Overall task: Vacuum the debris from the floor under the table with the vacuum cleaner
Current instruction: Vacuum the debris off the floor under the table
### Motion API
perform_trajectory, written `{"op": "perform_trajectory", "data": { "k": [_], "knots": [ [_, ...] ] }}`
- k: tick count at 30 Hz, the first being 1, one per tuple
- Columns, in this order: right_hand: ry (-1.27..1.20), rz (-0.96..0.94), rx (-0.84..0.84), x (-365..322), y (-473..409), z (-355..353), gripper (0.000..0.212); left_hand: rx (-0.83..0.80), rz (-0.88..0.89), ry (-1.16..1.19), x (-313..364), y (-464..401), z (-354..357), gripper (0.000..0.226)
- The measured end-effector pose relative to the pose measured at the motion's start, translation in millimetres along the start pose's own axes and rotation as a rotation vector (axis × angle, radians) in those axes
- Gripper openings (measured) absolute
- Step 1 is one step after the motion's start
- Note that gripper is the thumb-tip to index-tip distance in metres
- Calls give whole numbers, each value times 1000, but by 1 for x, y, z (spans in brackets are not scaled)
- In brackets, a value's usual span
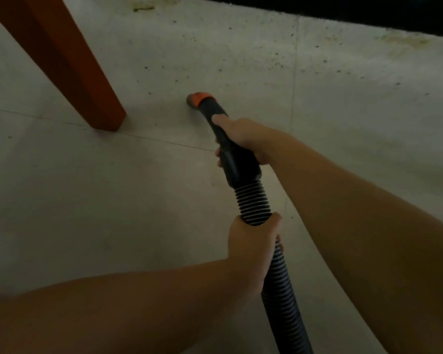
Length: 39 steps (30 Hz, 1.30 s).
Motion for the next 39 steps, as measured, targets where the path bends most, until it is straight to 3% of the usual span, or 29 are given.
{"op": "perform_trajectory", "data": {
  "k": [3,8,11,14,23,25,32,39],
  "knots": [
    [-27,-4,32,-4,-9,-12,47,-59,17,-26,7,-7,3,14],
    [-126,-49,366,-21,-18,-100,45,-255,-19,-71,40,-28,32,12],
    [-116,-65,453,-34,-34,-112,46,-289,-40,-50,57,-41,23,11],
    [-86,-83,379,-52,-60,-68,53,-222,-42,42,67,-54,-13,10],
    [120,3,-117,-62,-81,103,44,5,25,173,52,-52,-96,11],
    [99,16,-120,-64,-81,104,45,-28,20,188,55,-52,-98,11],
    [-30,-78,148,-91,-107,63,55,-139,-52,190,81,-72,-109,10],
    [110,-32,-48,-94,-100,135,51,-89,-34,258,72,-67,-132,12]
  ]
}}
Point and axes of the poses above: each hand's wrist, its own y-axis away from the middle knuckle, its own z-axis out of the palm, x = y × z, the point moved 10 cm from there along -y, towards the middle knuckle, and after that the axes turned 14 degrees about -y, right-handed, at the moved point
